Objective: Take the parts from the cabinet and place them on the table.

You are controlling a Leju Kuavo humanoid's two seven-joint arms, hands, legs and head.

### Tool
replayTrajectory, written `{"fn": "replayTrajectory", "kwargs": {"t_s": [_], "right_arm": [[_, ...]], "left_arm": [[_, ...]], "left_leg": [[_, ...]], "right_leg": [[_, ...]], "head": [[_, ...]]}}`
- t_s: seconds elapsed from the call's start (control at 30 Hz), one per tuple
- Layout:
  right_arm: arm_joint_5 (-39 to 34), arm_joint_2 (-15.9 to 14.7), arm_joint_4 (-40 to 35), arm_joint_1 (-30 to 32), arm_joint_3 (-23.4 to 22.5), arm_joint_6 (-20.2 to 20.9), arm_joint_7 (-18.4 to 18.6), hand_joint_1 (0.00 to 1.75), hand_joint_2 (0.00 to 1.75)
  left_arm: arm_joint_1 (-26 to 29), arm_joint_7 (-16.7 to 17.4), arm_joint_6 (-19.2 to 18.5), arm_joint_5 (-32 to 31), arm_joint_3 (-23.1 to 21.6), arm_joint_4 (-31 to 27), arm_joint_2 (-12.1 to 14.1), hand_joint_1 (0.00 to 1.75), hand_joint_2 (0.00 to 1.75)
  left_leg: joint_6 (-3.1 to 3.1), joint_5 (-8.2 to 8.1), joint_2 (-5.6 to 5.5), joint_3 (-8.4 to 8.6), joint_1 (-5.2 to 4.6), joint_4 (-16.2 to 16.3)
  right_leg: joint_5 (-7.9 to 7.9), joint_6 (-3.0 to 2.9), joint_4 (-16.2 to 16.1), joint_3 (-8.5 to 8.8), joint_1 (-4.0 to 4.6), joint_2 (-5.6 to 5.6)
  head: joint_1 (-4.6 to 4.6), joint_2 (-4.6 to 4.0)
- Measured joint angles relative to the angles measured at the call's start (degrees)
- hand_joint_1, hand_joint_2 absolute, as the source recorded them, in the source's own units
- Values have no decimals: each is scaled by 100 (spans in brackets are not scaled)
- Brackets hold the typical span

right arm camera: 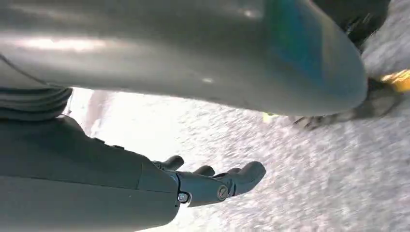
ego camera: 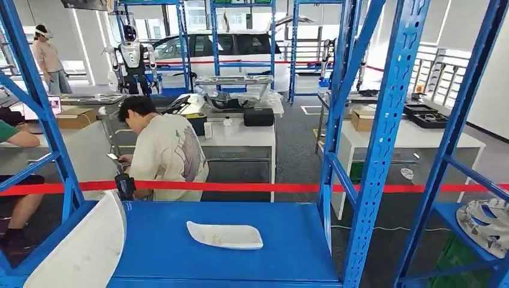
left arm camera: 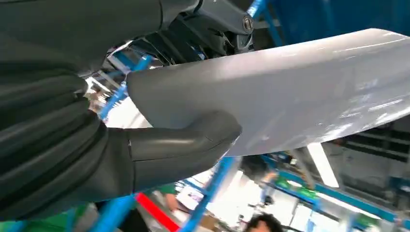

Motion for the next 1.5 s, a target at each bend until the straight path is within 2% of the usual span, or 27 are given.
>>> {"fn": "replayTrajectory", "kwargs": {"t_s": [0.03, 0.07, 0.1, 0.23, 0.27, 0.33, 0.4, 0.47, 0.53, 0.6, 0.63, 0.73, 0.77, 0.83, 0.9, 0.97, 1.03, 1.07, 1.1, 1.13, 1.23, 1.27, 1.3, 1.37, 1.4, 1.43, 1.5], "right_arm": [[0, -18, 0, -5, 0, 0, 0, 0, 0], [0, -57, 2, 0, 0, 0, -2, 0, 0], [0, -55, 0, -1, 2, 2, -2, 0, 0], [-2, -64, 0, 9, 0, 0, -6, 0, 0], [0, -64, 2, 3, 2, 2, -13, 0, 0], [30, -44, 0, 7, 4, 2, -2, 0, 0], [65, -22, 0, 3, 13, 2, -31, 0, 0], [90, -16, 0, 2, 24, 2, 18, 0, 0], [144, -16, 0, -10, 46, 2, 127, 0, 0], [236, -16, 2, -43, 120, 2, 133, 0, 0], [256, -13, 0, -46, 138, 2, 127, 0, 0], [206, 19, 0, -44, 159, 2, 83, 0, 0], [203, 39, 2, -54, 160, 2, 74, 0, 0], [245, 41, 0, -58, 164, -20, 79, 0, 0], [317, 81, 0, -63, 219, -20, 105, 0, 0], [328, 131, 0, -69, 256, -13, 103, 0, 0], [328, 164, 0, -80, 256, -13, 98, 0, 0], [328, 168, 0, -91, 258, -13, 96, 0, 0], [326, 166, 2, -90, 260, -13, 94, 0, 0], [326, 170, 2, -88, 260, -13, 88, 0, 0], [318, 201, 2, -92, 260, -15, 96, 0, 0], [411, 207, 0, -90, 271, -15, 136, 0, 0], [479, 227, 0, -94, 308, -7, 184, 0, 0], [531, 262, 0, -105, 407, 2, 170, 0, 0], [491, 266, 0, -104, 409, 2, 92, 0, 0], [431, 273, 2, -108, 402, 2, -21, 0, 0], [352, 273, 2, -117, 393, 2, -162, 0, 0]], "left_arm": [[5, 22, 0, -40, 40, -4, -51, 175, 175], [12, 48, 0, -75, 62, -26, -95, 175, 175], [34, 61, 0, -101, 75, -65, -132, 175, 175], [113, 90, 7, -101, 145, -102, -221, 175, 175], [136, 123, 7, -103, 147, -135, -228, 175, 175], [221, 239, 7, -193, 149, -181, -239, 175, 175], [307, 434, 7, -334, 147, -192, -241, 175, 175], [405, 753, 7, -622, 125, -210, -241, 175, 175], [482, 1199, 7, -1011, 31, -223, -230, 175, 175], [615, 1538, 9, -1206, -65, -327, -175, 175, 175], [660, 1621, 11, -1257, -100, -383, -136, 175, 175], [822, 1831, 13, -1338, -177, -516, -73, 175, 175], [861, 1887, 15, -1342, -181, -529, -60, 175, 175], [886, 1945, 15, -1347, -199, -549, -55, 175, 175], [889, 1989, 15, -1355, -212, -542, -42, 175, 175], [890, 2031, 15, -1371, -212, -540, -38, 175, 175], [890, 2039, 15, -1371, -212, -542, -33, 175, 175], [889, 2039, 15, -1371, -212, -544, -29, 175, 175], [879, 2039, 15, -1371, -214, -549, -29, 175, 175], [889, 2042, 15, -1371, -214, -562, -29, 175, 175], [986, 2092, 15, -1368, -207, -612, -25, 175, 175], [1010, 2087, 15, -1366, -207, -638, -25, 175, 175], [1035, 2085, 15, -1364, -207, -651, -25, 175, 175], [1111, 2074, 15, -1362, -203, -695, -22, 175, 175], [1176, 2063, 15, -1364, -203, -719, -22, 175, 175], [1256, 2039, 15, -1364, -203, -767, -22, 175, 175], [1417, 1996, 15, -1371, -199, -864, -22, 175, 175]], "left_leg": [[-21, -23, -2, 382, 27, -486], [-29, -267, -10, 826, 20, -1049], [47, -474, -32, 1043, -29, -1478], [334, -316, 13, 826, -66, -1446], [382, -258, 25, 756, -76, -1439], [449, -130, 43, 599, -99, -1437], [464, -1, 57, 426, -141, -1420], [463, 119, 64, 235, -168, -1362], [449, 223, 49, 38, -170, -1273], [398, 294, 54, -80, -185, -1195], [361, 347, 69, -97, -180, -1198], [263, 469, 64, -133, -169, -1220], [235, 301, 29, -181, -151, -1124], [166, -433, 7, -357, -130, -513], [116, -797, 7, -451, -108, 193], [77, -456, 8, -323, -69, 378], [47, -61, 8, 151, -31, -156], [28, -127, 3, 559, -3, -711], [17, -404, -11, 943, -23, -1266], [142, -517, -30, 967, -64, -1435], [330, -396, 8, 862, -110, -1413], [398, -323, 47, 808, -93, -1419], [443, -261, 43, 736, -93, -1419], [487, -121, 47, 557, -107, -1413], [487, -58, 50, 464, -121, -1405], [479, 8, 51, 365, -131, -1386], [469, 127, 65, 184, -142, -1328]], "right_leg": [[49, 41, 60, -89, -9, 0], [73, 76, 111, -156, 0, 4], [113, 120, 161, -192, -3, 6], [261, 266, 163, -273, -84, 9], [10, 291, 304, -333, -89, 20], [-744, 321, 1043, -526, -87, 30], [-1061, 319, 1794, -631, -84, 31], [-720, 270, 1827, -401, -67, 35], [-399, 193, 1047, 238, -13, 36], [-707, 104, 30, 911, 60, 43], [-741, 101, -45, 930, 64, 44], [-576, 6, -103, 807, 51, 41], [-509, -26, -111, 757, 34, 1], [-391, -82, -107, 602, 30, -15], [-258, -76, -94, 426, 31, -31], [-110, -46, -53, 196, 23, -48], [17, 3, 35, -41, 0, -48], [71, 46, 109, -134, -3, -40], [97, 81, 167, -213, 13, -33], [145, 112, 196, -228, 10, -26], [308, 223, 162, -233, -37, -17], [164, 252, 239, -279, -76, 2], [-179, 268, 441, -344, -69, 8], [-916, 295, 1244, -520, -76, 16], [-1093, 296, 1622, -573, -73, 17], [-1090, 294, 1883, -576, -73, 19], [-679, 246, 1773, -284, -62, 25]], "head": [[-2, 0], [-6, 2], [-2, 0], [-6, 0], [0, 0], [9, 0], [13, 0], [15, 0], [13, 0], [15, 0], [11, 0], [7, 0], [11, 0], [-6, 0], [-6, 0], [-6, 0], [-4, 0], [-2, 0], [-9, 0], [0, 0], [9, 0], [9, 0], [18, 0], [18, 0], [24, 0], [20, 0], [20, 0]]}}
